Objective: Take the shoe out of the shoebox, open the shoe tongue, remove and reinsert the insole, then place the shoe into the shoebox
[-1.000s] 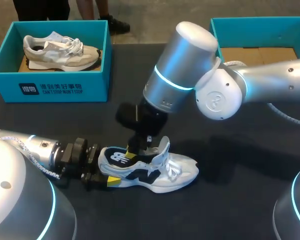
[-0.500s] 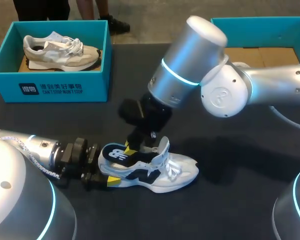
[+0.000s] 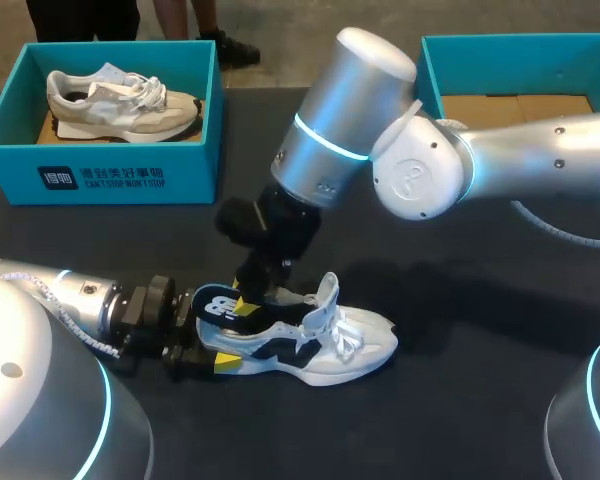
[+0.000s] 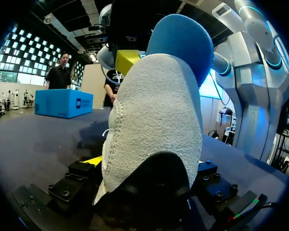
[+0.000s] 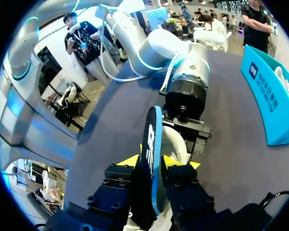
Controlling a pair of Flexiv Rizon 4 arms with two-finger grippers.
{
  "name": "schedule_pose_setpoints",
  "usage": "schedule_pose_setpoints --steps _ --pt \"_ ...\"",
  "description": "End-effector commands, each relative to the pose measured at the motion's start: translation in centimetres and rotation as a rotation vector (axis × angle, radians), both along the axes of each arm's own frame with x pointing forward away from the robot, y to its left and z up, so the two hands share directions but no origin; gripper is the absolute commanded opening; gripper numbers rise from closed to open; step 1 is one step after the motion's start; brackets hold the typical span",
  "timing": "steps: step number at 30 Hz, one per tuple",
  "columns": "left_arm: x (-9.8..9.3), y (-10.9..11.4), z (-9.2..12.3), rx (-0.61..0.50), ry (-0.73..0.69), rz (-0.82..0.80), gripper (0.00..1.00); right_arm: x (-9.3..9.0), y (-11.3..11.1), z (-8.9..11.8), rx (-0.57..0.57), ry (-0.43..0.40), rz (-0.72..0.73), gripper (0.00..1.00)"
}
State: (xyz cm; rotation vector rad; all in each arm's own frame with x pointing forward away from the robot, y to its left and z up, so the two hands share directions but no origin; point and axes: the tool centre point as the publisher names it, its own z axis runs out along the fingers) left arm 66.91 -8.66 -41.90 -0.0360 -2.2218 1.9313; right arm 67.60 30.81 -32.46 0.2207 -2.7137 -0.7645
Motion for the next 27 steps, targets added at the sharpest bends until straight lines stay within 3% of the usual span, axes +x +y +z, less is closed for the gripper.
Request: schedule_pose_setpoints --steps 1,10,20,27 --pt "0.0 -0.1 -0.2 0.002 0.000 0.002 0.00 -0.2 -1.0 0.1 0.005 0.001 -0.022 0.30" --pt "0.0 -0.1 -0.2 0.002 0.000 0.002 0.00 -0.3 -2.3 -0.3 0.022 0.037 -0.092 0.20" --pt "0.0 -0.1 -0.2 0.002 0.000 0.002 0.00 1.0 -2.1 -0.9 0.011 0.087 -0.105 0.30" --pt "0.0 -0.1 -0.2 0.002 0.000 0.002 0.00 0.9 -1.3 -1.3 -0.007 0.133 -0.096 0.32"
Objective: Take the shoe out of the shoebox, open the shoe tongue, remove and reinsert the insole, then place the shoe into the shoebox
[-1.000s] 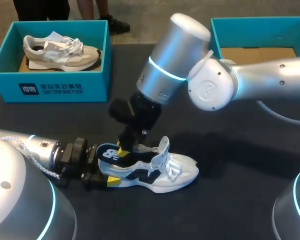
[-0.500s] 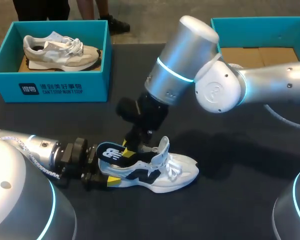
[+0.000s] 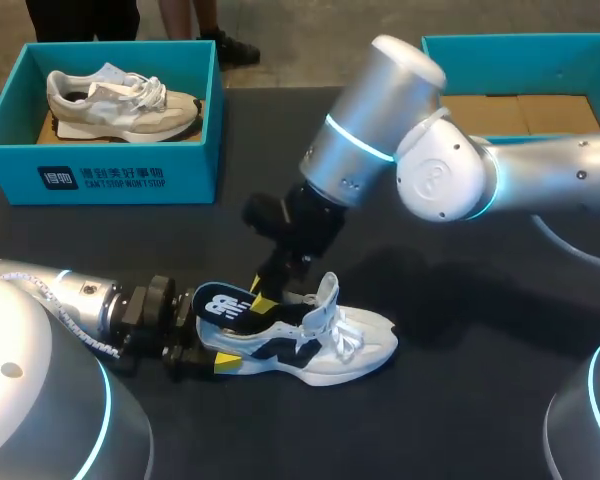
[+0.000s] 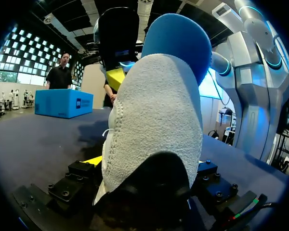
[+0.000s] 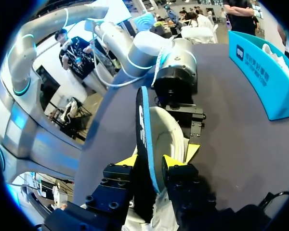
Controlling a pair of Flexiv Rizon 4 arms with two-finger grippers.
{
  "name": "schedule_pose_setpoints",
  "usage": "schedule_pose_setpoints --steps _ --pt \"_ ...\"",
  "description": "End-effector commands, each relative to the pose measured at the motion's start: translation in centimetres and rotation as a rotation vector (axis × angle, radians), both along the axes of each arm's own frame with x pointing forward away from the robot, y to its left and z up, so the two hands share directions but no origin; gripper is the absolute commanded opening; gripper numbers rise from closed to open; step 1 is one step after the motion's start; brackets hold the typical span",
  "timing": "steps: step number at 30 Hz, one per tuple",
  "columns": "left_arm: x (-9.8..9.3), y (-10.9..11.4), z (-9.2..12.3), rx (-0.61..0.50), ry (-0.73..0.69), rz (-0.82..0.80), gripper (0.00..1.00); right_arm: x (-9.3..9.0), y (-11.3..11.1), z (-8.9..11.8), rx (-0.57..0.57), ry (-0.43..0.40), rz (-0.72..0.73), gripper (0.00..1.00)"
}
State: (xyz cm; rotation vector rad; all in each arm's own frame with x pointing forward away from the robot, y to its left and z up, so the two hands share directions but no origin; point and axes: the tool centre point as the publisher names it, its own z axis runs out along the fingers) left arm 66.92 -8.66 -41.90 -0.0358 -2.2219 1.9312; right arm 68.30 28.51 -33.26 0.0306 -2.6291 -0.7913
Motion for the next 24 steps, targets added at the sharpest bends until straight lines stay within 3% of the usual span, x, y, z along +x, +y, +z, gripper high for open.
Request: schedule_pose_setpoints --steps 1,6,10,16,18,20,24 --pt "0.0 -0.1 -0.2 0.002 0.000 0.002 0.00 0.1 1.0 -0.5 -0.019 0.022 0.013 0.33" --pt "0.0 -0.1 -0.2 0.002 0.000 0.002 0.00 -0.4 1.0 -0.8 -0.037 0.036 0.006 0.36" --pt "0.0 -0.1 -0.2 0.002 0.000 0.002 0.00 -0.7 1.0 -1.1 -0.040 0.041 -0.004 0.34" --pt "0.0 -0.1 -0.2 0.002 0.000 0.002 0.00 -1.0 1.1 -1.4 -0.041 0.051 -0.004 0.22" --pt "0.0 -0.1 -0.2 0.002 0.000 0.002 0.00 -1.1 1.1 -1.5 -0.040 0.053 -0.003 0.15" --pt "0.0 -0.1 -0.2 0.002 0.000 0.002 0.00 -1.3 1.2 -1.3 -0.038 0.052 0.000 0.00" --pt "0.0 -0.1 -0.2 0.002 0.000 0.002 0.00 -1.4 1.3 -0.6 -0.015 0.027 0.012 0.00"
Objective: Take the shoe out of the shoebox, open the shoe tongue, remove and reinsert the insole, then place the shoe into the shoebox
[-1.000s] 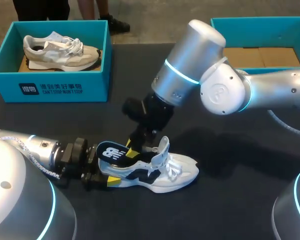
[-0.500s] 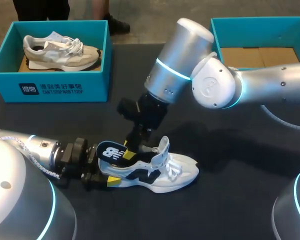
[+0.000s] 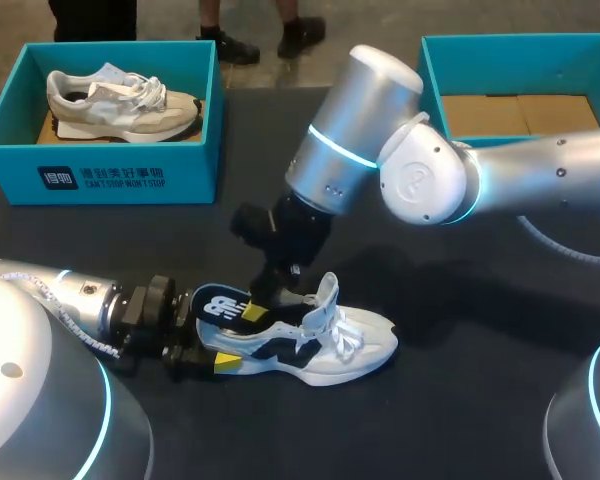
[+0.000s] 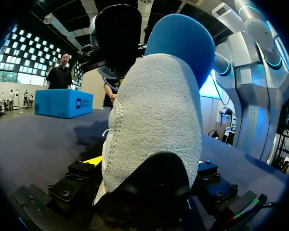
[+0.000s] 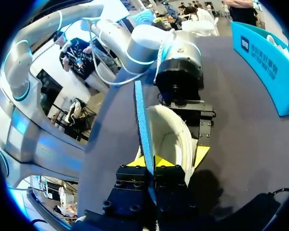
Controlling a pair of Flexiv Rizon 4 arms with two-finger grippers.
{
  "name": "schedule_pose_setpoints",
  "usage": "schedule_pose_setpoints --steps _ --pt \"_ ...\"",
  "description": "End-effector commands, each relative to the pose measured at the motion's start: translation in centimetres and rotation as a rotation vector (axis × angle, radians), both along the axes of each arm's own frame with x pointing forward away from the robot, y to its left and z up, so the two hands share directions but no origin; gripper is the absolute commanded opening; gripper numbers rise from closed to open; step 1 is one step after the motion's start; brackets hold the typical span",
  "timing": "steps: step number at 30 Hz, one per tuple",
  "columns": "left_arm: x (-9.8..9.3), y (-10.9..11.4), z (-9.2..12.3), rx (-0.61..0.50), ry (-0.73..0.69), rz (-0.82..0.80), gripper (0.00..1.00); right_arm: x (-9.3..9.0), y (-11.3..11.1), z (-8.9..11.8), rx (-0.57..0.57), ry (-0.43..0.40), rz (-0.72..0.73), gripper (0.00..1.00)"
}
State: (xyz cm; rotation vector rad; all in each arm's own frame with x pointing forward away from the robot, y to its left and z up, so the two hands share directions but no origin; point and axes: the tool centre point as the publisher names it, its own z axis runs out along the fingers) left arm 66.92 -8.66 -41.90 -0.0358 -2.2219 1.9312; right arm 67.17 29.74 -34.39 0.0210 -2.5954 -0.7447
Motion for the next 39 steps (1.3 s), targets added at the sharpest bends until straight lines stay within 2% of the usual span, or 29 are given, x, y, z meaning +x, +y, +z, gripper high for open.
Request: schedule_pose_setpoints --steps 1,8,13,17,31,33,35,39 --pt "0.0 -0.1 -0.2 0.002 0.000 0.002 0.00 -0.3 0.1 0.7 0.016 -0.024 0.002 0.00" --pt "0.0 -0.1 -0.2 0.002 0.000 0.002 0.00 0.0 0.2 3.3 0.052 -0.080 0.027 0.00" --pt "0.0 -0.1 -0.2 0.002 0.000 0.002 0.00 0.6 0.4 5.2 0.079 -0.088 0.041 0.00" --pt "0.0 -0.1 -0.2 0.002 0.000 0.002 0.00 0.7 0.9 7.8 0.056 -0.129 0.030 0.00" --pt "0.0 -0.1 -0.2 0.002 0.000 0.002 0.00 0.7 0.9 7.8 0.056 -0.129 0.030 0.00" --pt "0.0 -0.1 -0.2 0.002 0.000 0.002 0.00 0.6 1.8 6.9 0.129 -0.074 0.010 0.00" --pt "0.0 -0.1 -0.2 0.002 0.000 0.002 0.00 0.7 2.5 7.4 0.200 -0.077 0.003 0.00" --pt "0.0 -0.1 -0.2 0.002 0.000 0.002 0.00 0.9 3.4 9.6 0.231 -0.102 0.006 0.00"
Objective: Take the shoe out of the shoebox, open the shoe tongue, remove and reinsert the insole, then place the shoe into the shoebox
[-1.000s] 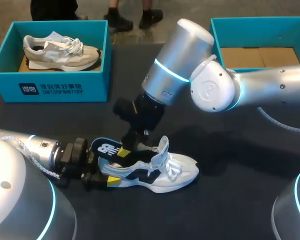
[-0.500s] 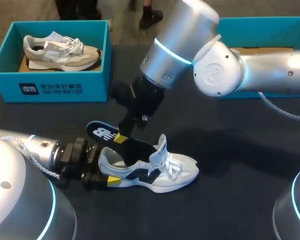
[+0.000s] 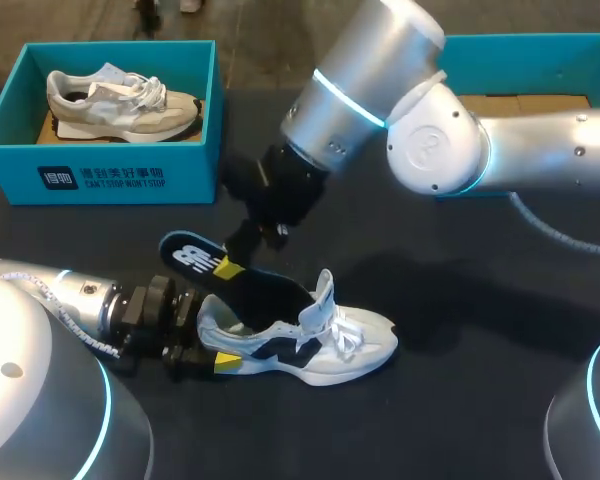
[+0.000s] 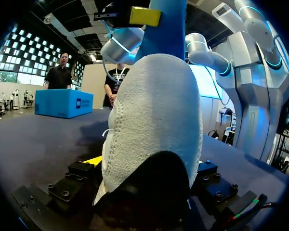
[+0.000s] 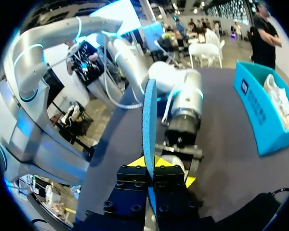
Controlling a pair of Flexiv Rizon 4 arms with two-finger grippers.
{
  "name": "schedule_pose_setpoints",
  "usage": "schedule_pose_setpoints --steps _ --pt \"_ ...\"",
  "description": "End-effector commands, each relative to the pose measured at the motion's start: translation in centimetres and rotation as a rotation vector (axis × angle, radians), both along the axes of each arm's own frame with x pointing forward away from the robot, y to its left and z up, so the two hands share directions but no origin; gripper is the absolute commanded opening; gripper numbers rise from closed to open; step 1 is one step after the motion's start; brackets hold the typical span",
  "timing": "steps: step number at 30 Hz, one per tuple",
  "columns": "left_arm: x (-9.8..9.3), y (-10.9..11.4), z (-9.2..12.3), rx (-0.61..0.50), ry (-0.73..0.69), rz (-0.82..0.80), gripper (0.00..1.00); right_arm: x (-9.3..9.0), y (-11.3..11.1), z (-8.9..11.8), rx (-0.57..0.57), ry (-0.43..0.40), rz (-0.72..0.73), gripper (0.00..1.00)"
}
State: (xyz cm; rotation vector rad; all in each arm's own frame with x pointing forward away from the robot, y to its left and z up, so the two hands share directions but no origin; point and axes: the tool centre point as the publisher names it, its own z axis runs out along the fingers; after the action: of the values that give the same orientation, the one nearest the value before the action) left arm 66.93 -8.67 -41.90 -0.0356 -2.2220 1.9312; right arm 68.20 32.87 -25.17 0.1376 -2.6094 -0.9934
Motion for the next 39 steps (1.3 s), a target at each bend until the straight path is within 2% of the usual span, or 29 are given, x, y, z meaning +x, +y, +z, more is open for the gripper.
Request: schedule_pose_setpoints --steps 1,12,18,34,39 --pt "0.0 -0.1 -0.2 0.002 0.000 0.002 0.00 -0.1 0.4 0.9 0.057 -0.012 -0.010 0.00" --pt "0.0 -0.1 -0.2 0.002 0.000 0.002 0.00 0.2 -0.5 6.1 0.163 -0.041 -0.088 0.00" --pt "0.0 -0.1 -0.2 0.002 0.000 0.002 0.00 0.3 -1.6 9.6 0.254 0.027 -0.144 0.00" --pt "0.0 -0.1 -0.2 0.002 0.000 0.002 0.00 0.5 -1.2 9.5 0.251 0.033 -0.151 0.00" --pt "0.0 -0.1 -0.2 0.002 0.000 0.002 0.00 0.9 -1.0 11.9 0.304 0.055 -0.201 0.00"
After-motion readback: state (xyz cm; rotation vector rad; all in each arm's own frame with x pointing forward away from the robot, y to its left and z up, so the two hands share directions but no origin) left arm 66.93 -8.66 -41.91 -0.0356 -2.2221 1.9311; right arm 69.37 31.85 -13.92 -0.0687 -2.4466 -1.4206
